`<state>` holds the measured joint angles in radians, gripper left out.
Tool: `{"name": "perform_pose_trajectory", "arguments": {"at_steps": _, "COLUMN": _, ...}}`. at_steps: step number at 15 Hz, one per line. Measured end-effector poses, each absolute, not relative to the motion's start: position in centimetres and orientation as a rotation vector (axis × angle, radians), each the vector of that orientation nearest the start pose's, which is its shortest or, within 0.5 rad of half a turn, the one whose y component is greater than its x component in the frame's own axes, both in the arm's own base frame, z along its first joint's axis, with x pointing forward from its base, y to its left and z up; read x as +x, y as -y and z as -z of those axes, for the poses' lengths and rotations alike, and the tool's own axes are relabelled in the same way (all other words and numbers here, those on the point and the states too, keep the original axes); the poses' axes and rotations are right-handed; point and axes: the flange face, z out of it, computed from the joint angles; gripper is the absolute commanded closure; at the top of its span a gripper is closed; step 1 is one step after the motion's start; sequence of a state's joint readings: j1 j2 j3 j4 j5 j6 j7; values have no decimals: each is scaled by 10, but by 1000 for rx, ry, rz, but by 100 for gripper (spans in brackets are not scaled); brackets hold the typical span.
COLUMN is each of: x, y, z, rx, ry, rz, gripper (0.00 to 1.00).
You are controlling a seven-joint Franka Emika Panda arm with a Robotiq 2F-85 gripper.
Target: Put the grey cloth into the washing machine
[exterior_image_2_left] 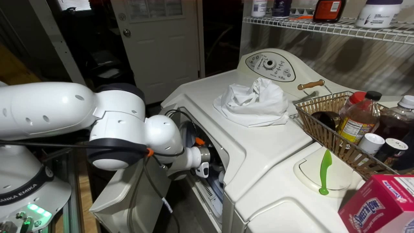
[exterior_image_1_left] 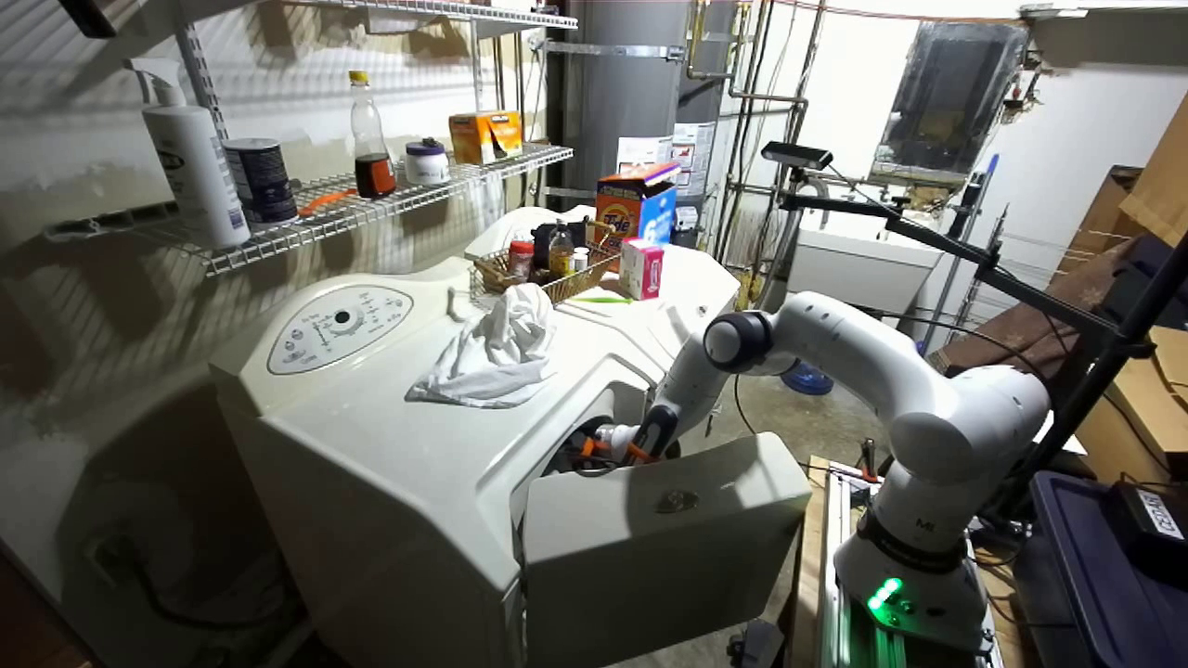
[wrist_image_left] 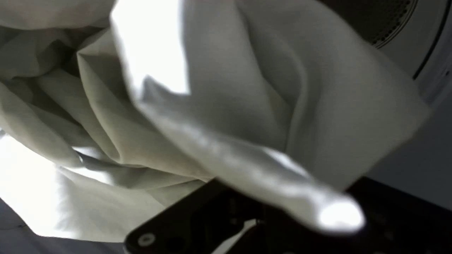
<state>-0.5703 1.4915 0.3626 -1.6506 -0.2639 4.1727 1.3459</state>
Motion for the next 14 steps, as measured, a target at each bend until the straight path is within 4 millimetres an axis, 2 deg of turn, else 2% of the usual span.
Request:
{"name": "perform_pose_trajectory", "arguments": {"at_steps": 7, "x": 565, "y": 121, "z": 45, "rx": -1309, "ry": -1594, "rz": 1004, "gripper": 98}}
{"name": "perform_pose_trajectory", "arguments": {"at_steps": 11, "x": 577, "y": 118, "z": 40, "rx": -1390, "ry": -1511, "rz": 1052, "gripper": 98}}
{"name": "perform_pose_trajectory", "arguments": {"at_steps": 14, "x": 586, "y": 109, "z": 37, "rx": -1457, "ry": -1447, "rz": 1088, "gripper": 98}}
